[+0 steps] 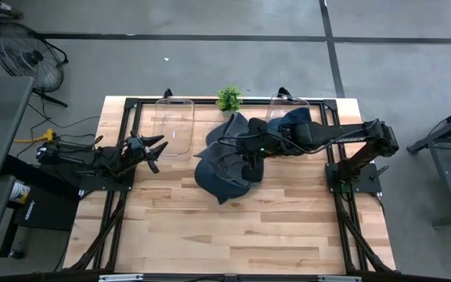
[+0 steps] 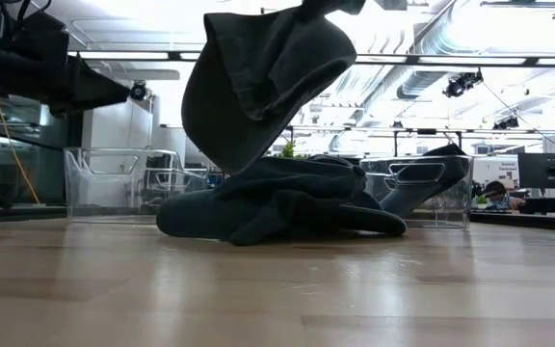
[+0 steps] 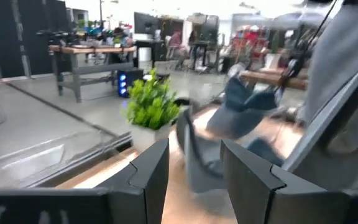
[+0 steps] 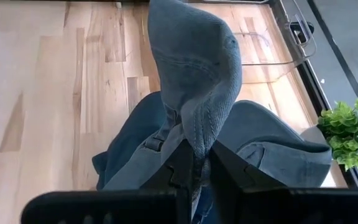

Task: Pick & Place hat
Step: Put the bottom gray cap into the left transparent bin

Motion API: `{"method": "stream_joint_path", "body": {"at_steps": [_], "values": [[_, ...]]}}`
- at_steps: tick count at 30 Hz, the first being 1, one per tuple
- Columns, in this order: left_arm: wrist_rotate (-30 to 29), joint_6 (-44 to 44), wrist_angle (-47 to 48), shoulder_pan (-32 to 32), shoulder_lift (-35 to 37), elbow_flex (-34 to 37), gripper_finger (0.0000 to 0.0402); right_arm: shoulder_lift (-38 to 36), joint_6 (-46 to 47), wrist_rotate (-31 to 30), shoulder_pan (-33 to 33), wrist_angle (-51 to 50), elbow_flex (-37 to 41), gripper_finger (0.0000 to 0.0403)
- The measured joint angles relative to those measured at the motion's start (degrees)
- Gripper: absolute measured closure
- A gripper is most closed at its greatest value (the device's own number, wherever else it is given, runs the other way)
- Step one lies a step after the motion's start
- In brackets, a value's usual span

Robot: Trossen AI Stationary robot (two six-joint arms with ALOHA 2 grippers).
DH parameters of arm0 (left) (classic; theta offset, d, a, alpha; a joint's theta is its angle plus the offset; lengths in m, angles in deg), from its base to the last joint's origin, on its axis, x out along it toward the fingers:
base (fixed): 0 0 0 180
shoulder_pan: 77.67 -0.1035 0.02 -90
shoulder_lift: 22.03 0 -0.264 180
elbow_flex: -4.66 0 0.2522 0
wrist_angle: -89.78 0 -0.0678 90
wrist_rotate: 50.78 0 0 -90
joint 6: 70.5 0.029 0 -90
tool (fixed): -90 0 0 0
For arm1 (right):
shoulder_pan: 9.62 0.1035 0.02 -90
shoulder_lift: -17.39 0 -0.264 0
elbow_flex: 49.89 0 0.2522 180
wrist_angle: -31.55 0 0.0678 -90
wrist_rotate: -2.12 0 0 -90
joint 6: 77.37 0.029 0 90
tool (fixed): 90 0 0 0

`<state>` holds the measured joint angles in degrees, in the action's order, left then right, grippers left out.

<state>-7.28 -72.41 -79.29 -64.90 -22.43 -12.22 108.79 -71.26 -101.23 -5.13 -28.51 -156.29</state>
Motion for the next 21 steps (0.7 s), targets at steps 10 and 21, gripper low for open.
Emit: {"method": "stream_joint_path", "body": {"at_steps": [10, 21], "values": [[7.61, -1.68, -1.35, -0.01, -0.73, -9.5, 0.0259, 0.02, 0.42, 0.48, -0.56, 1.0, 0.0, 0.0379], [9.95, -1.32, -0.81, 0.0, -15.36, -19.68, 0.0181, 0.04, -1.92, 3.95, -2.42, 3.21, 0.0, 0.0379]]}}
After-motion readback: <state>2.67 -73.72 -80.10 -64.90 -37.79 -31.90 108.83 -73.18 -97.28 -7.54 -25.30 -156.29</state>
